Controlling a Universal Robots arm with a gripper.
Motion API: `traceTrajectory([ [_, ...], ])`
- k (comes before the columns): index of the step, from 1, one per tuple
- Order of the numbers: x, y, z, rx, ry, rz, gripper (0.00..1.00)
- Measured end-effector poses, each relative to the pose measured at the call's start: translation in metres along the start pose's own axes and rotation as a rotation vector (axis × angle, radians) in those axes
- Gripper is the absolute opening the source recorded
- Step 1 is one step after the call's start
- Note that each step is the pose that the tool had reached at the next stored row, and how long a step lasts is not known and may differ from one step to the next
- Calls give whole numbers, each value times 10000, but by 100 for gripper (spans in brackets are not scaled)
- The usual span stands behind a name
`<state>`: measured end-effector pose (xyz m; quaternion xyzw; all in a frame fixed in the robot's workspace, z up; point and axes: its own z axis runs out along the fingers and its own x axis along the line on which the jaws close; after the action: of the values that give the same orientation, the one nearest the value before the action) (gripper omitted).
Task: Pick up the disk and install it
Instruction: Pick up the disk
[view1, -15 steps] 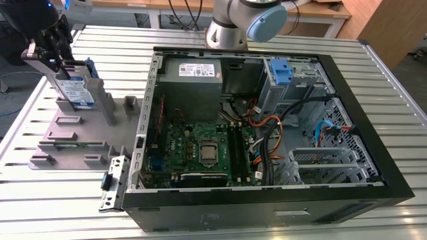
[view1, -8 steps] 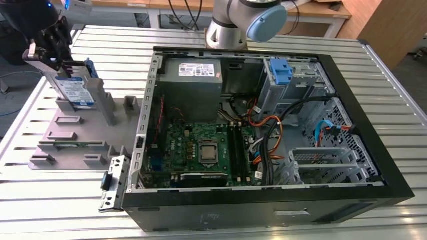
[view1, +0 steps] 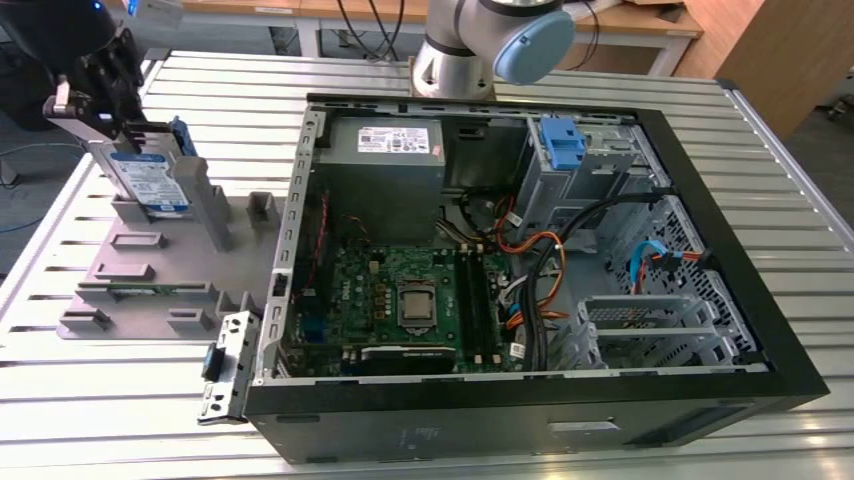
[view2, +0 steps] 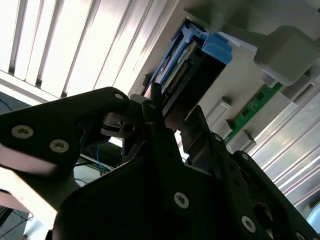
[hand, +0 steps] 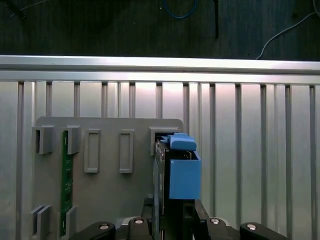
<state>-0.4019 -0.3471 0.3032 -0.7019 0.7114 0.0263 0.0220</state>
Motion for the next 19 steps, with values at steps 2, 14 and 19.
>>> traceTrajectory([
  [2, 0, 0, -2, 29, -296, -3, 42],
  [14, 6, 3, 13, 36, -306, 78, 42],
  [19, 7, 3, 13, 29, -315, 85, 42],
])
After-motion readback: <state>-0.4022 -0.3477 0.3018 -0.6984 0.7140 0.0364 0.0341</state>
